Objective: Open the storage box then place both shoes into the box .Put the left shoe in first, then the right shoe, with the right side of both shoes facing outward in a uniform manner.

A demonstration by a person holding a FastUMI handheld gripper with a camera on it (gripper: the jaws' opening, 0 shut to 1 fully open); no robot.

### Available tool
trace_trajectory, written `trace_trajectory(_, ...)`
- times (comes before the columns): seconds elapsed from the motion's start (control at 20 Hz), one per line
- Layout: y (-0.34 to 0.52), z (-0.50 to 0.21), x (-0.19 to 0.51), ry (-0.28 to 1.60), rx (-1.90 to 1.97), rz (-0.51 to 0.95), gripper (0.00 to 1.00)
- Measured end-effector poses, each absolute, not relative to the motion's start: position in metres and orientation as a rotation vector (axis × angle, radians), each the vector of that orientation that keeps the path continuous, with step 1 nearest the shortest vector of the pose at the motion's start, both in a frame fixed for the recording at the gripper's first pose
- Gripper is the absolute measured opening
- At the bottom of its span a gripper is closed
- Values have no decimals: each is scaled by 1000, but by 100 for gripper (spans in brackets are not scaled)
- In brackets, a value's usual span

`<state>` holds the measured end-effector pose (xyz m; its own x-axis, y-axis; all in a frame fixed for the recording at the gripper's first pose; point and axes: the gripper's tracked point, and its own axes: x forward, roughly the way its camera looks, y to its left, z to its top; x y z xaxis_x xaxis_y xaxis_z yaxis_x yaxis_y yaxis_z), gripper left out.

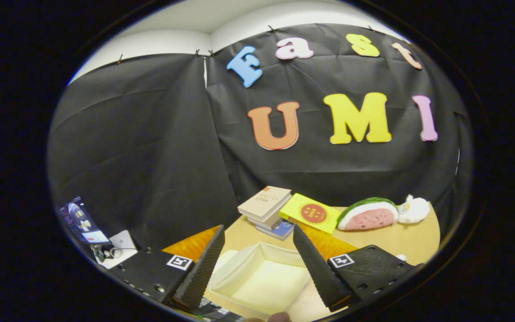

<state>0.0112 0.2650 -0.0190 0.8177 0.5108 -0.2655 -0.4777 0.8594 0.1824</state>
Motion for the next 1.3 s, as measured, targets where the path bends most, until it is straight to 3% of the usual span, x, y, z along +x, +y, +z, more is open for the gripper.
trace_trajectory(0.35,108,-71,34,327,67,300,95)
trace_trajectory(0.55,49,-148,27,433,27,220,95)
trace_trajectory(0.85,27,-271,19,674,55,214,95)
trace_trajectory(1.25,25,-359,62,835,114,196,94)
trace_trajectory(1.3,27,-368,66,862,132,186,90)
